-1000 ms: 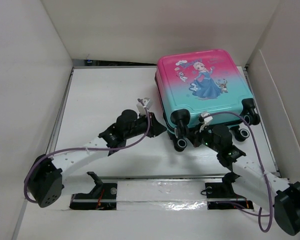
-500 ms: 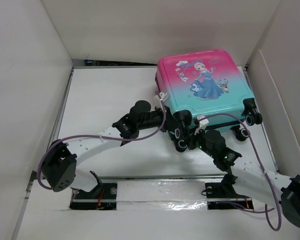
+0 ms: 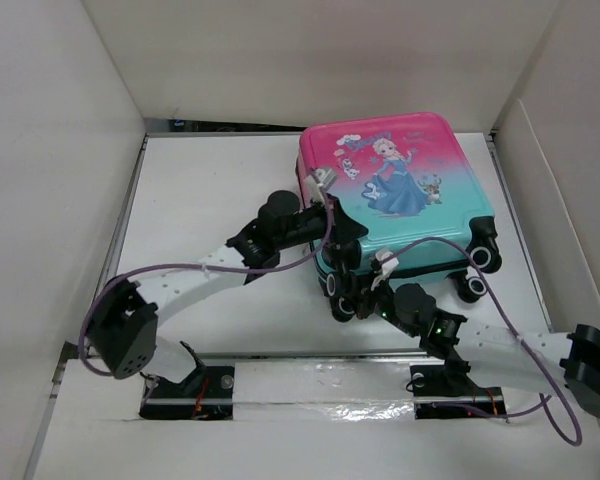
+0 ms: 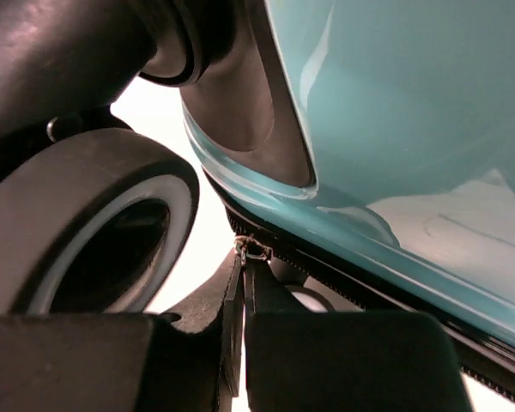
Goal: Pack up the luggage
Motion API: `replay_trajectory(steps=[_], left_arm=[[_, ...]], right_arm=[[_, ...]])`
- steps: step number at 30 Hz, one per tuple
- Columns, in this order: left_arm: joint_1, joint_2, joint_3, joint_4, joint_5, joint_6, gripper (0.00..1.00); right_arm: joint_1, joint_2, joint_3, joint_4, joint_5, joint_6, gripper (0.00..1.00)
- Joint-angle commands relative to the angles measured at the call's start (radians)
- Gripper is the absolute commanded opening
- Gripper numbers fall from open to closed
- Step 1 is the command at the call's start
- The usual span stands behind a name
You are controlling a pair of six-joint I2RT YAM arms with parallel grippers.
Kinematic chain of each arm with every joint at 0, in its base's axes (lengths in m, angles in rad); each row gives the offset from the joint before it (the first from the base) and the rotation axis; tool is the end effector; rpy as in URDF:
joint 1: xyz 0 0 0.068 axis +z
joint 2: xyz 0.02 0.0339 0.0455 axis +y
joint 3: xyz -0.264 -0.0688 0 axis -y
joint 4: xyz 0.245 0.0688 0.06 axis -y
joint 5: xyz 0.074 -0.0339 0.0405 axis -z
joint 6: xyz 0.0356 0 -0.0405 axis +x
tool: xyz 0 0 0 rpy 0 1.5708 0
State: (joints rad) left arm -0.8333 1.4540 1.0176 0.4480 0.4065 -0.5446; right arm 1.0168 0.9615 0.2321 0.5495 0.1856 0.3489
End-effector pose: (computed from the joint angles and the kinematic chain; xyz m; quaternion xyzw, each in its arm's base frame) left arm 0.2204 -0.2636 0.3278 0.2411 0.6607 -0.5524 0.4475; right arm 0.1102 0.1656 0.1920 -0.1945 0.7417 0.3474 0.5398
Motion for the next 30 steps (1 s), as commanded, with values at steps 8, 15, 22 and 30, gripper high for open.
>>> replay_trajectory(steps=[8, 15, 22, 30], left_arm=[[0.059, -0.458, -0.402, -0.019, -0.233, -0.075, 0.13], [-0.015, -0.482, -0.511, 0.063, -0.246, -0.037, 0.2], [-0.015, -0.238, -0.384, 0.219, -0.175, 0.012, 0.22], [-0.024, -0.037, -0.162, 0.281, -0.106, 0.028, 0.22]], right_arm=[[-0.326, -0.187, 0.055, 0.049, -0.135, -0.085, 0.0], [-0.629, 0.069, 0.156, 0.231, -0.509, -0.174, 0.0], [-0.591, 0.287, -0.077, 0.689, -0.387, -0.087, 0.0], [-0.423, 0.638, -0.152, 1.187, -0.131, -0.073, 0.0]])
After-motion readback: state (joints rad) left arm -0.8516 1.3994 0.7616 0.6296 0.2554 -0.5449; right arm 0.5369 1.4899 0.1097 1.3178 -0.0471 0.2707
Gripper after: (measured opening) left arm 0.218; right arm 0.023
